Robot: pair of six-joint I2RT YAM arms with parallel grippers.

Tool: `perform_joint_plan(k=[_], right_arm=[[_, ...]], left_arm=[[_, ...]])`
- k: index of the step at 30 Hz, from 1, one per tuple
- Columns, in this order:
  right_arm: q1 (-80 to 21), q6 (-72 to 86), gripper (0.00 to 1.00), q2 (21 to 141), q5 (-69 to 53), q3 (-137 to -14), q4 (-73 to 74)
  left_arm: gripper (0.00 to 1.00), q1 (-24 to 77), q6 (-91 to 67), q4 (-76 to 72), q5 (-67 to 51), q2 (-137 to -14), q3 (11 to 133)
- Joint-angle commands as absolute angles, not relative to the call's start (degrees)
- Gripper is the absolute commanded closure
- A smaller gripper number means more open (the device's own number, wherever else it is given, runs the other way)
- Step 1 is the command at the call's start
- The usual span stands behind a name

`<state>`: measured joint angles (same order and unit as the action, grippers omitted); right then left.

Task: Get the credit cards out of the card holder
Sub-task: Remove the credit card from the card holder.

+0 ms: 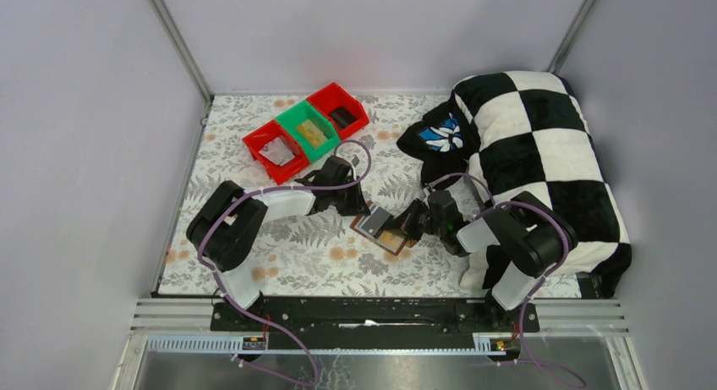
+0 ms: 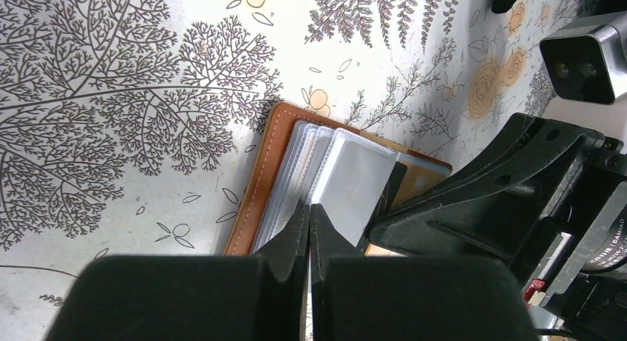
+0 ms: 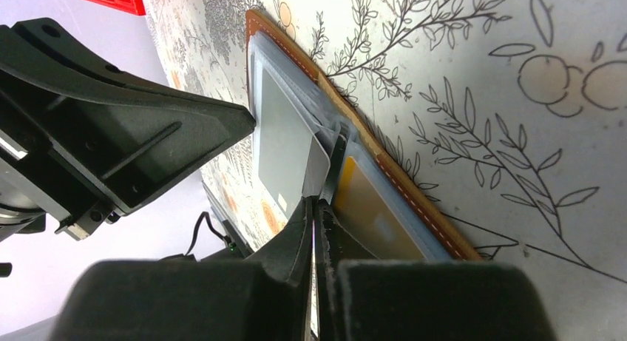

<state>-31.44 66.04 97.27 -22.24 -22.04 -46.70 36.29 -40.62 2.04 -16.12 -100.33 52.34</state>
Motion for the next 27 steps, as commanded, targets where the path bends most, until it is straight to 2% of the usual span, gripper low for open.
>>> perform_joint_plan(k=[1, 21, 27], right_arm=[[-31.2, 64.8, 1.0, 95.3, -23.4, -20.7, -47.8], [-30.1, 63.9, 1.0, 88.8, -23.1, -15.2, -45.7], [-29.9, 60.4, 1.0, 81.7, -22.1, -15.6, -36.8]], left_arm=[[1.0, 36.2, -38.1, 13.1, -10.7, -104.1, 48.1], [1.0, 36.0, -37.2, 13.8, -11.2, -102.5, 48.7], [1.0, 36.0, -36.7, 15.4, -11.0, -99.4, 50.2]])
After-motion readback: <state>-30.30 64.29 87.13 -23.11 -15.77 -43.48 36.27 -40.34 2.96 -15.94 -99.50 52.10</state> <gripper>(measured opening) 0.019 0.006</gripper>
